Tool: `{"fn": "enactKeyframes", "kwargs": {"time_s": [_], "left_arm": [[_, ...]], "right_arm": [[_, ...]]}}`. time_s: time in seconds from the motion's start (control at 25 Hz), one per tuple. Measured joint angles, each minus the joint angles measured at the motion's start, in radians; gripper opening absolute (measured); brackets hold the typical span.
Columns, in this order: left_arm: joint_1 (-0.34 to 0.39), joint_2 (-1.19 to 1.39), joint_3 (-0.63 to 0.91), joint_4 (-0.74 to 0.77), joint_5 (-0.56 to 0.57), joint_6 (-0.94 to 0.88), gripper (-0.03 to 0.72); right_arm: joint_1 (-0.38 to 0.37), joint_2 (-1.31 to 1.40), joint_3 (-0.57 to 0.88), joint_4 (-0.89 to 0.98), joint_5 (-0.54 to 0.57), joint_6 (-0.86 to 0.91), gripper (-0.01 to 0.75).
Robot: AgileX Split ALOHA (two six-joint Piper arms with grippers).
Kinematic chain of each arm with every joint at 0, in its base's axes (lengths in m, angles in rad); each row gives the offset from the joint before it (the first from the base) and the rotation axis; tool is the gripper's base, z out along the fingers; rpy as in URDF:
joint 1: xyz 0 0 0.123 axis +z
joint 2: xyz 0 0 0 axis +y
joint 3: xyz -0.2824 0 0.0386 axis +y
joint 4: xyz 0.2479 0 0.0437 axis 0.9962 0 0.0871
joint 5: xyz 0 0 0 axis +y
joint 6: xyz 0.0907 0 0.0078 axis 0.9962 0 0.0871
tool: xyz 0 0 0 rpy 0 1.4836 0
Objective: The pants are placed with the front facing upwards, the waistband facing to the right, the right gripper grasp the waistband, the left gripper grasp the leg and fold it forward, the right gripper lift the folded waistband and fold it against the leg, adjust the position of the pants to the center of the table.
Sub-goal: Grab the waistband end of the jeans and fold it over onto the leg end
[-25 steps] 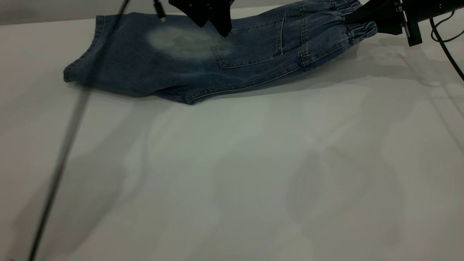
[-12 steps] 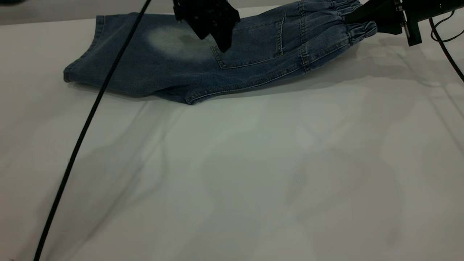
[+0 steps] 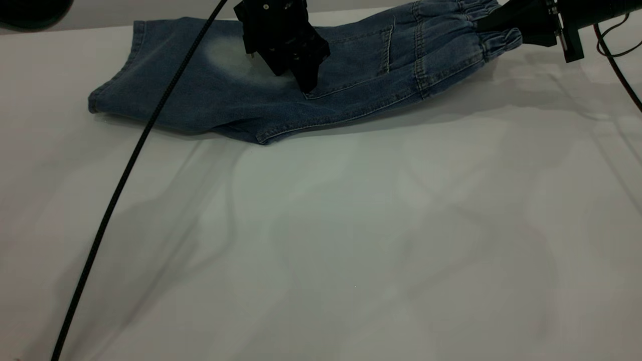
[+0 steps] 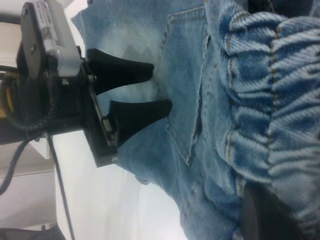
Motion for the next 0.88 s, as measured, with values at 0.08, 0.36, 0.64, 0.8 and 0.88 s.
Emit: {"fn": "enactKeyframes", "kwargs": {"time_s": [0.08, 0.36, 0.64, 0.8, 0.88], "left_arm": [[0.000, 0.000, 0.000, -0.001, -0.001, 0.000, 0.493], [0.000, 0.001, 0.000, -0.005, -0.002, -0.001, 0.493], [0.000, 0.002, 0.000, -0.001, -0.001, 0.001, 0.493], [0.000, 0.002, 0.000, 0.001, 0.001, 0.001, 0.493], [0.000, 0.002, 0.000, 0.003, 0.005, 0.000, 0.493]], "right_arm": [[0.000, -0.017, 0.000, 0.001, 0.008, 0.000, 0.048], [0.042, -0.070, -0.002, 0.004, 0.020, 0.011, 0.048], [0.158, -0.081, -0.069, 0.015, 0.036, 0.056, 0.048], [0.222, -0.081, -0.113, 0.019, 0.019, 0.078, 0.048], [0.240, -0.081, -0.130, 0.018, 0.009, 0.087, 0.048]]}}
